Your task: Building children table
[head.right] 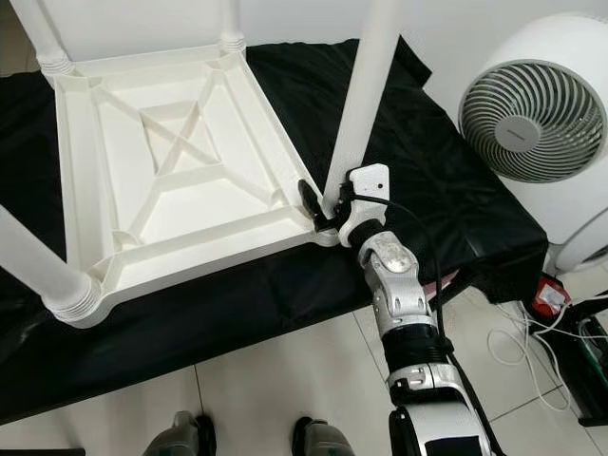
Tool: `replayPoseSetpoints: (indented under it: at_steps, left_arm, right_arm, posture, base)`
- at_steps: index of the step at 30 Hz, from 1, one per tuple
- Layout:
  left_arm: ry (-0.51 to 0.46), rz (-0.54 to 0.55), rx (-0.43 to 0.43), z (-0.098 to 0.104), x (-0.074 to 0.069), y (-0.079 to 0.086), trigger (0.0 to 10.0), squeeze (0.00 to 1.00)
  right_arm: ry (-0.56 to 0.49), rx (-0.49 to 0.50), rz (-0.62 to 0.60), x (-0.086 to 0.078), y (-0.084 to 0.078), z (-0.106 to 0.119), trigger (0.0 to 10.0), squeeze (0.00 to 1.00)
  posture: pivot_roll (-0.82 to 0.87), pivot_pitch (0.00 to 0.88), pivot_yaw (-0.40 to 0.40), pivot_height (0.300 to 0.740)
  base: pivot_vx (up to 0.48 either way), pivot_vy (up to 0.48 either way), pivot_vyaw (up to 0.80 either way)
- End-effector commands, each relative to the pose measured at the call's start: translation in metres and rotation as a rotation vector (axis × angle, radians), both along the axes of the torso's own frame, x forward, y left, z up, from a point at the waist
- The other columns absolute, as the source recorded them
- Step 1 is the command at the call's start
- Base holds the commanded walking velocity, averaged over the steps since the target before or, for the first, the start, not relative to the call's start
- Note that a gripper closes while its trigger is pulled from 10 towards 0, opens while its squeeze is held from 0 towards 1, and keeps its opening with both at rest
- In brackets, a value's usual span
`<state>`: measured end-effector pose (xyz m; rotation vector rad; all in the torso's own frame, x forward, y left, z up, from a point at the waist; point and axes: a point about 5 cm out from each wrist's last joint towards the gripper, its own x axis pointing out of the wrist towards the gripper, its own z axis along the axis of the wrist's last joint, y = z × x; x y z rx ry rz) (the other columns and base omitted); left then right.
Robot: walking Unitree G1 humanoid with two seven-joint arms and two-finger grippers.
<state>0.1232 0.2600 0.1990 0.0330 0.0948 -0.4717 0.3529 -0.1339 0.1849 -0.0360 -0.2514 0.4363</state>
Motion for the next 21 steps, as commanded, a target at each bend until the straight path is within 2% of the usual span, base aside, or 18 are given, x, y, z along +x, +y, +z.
replayPoseSetpoints:
  at_steps: [1,2,5,8,9,11,12,14,15,18,20,21]
  left_arm:
    - [0.016,0.021,0.023,0.0,-0.008,0.011,10.0,0.0]
    - [0.016,0.021,0.023,0.0,-0.008,0.011,10.0,0.0]
    - [0.015,0.121,0.044,-0.002,-0.005,0.027,10.0,0.0]
    - [-0.025,0.284,0.118,-0.005,0.019,0.046,10.0,0.0]
    - [-0.025,0.284,0.118,-0.005,0.019,0.046,10.0,0.0]
    - [-0.038,0.348,0.145,-0.008,0.035,0.05,10.0,0.0]
    - [-0.041,0.362,0.158,-0.009,0.042,0.049,10.0,0.0]
    - [-0.04,0.363,0.162,-0.01,0.047,0.048,10.0,0.0]
    - [-0.05,0.378,0.187,-0.01,0.056,0.046,10.0,0.0]
    - [-0.057,0.387,0.202,-0.01,0.062,0.045,10.0,0.0]
    - [-0.099,0.314,0.165,-0.005,0.079,0.022,10.0,0.0]
    - [-0.099,0.314,0.165,-0.005,0.079,0.022,10.0,0.0]
  right_arm:
    - [-0.005,0.002,0.008,0.002,0.002,0.001,10.0,0.0]
    - [-0.005,0.002,0.008,0.002,0.002,0.001,10.0,0.0]
    - [-0.007,0.006,0.013,0.003,0.003,0.001,10.0,0.0]
    - [-0.008,0.012,-0.004,0.004,0.001,-0.001,10.0,0.0]
    - [-0.008,0.012,-0.004,0.004,0.001,-0.001,10.0,0.0]
    - [-0.012,0.017,-0.029,0.005,-0.006,-0.001,10.0,0.0]
    - [-0.014,0.016,-0.041,0.005,-0.009,0.0,10.0,0.0]
    - [-0.017,0.015,-0.05,0.005,-0.012,0.0,10.0,0.0]
    - [-0.019,0.013,-0.065,0.006,-0.016,0.001,10.0,0.0]
    - [-0.021,0.013,-0.075,0.006,-0.019,0.001,10.0,0.0]
    - [-0.024,0.017,-0.129,0.006,-0.033,0.002,10.0,0.0]
    - [-0.024,0.017,-0.129,0.006,-0.033,0.002,10.0,0.0]
  posture:
    - [0.14,0.181,-0.049,0.74]
    - [0.14,0.181,-0.049,0.74]
    - [0.14,0.181,-0.049,0.74]
    - [0.13,0.176,-0.04,0.74]
    - [0.13,0.176,-0.04,0.74]
    - [0.13,0.176,-0.04,0.74]
    - [0.13,0.176,-0.04,0.74]
    - [0.13,0.176,-0.04,0.74]
    - [0.09,0.171,-0.014,0.74]
    - [0.09,0.171,-0.014,0.74]
    - [0.07,0.168,-0.002,0.74]
    - [0.07,0.168,-0.002,0.74]
  base:
    - [0.0,0.0,0.0]
    - [0.0,0.0,0.0]
    - [0.0,0.0,0.0]
    - [0.0,0.0,0.0]
    - [0.0,0.0,0.0]
    - [0.0,0.0,0.0]
    - [0.0,0.0,0.0]
    - [0.0,0.0,0.0]
    - [0.0,0.0,0.0]
    - [0.0,0.0,0.0]
    - [0.0,0.0,0.0]
    - [0.0,0.0,0.0]
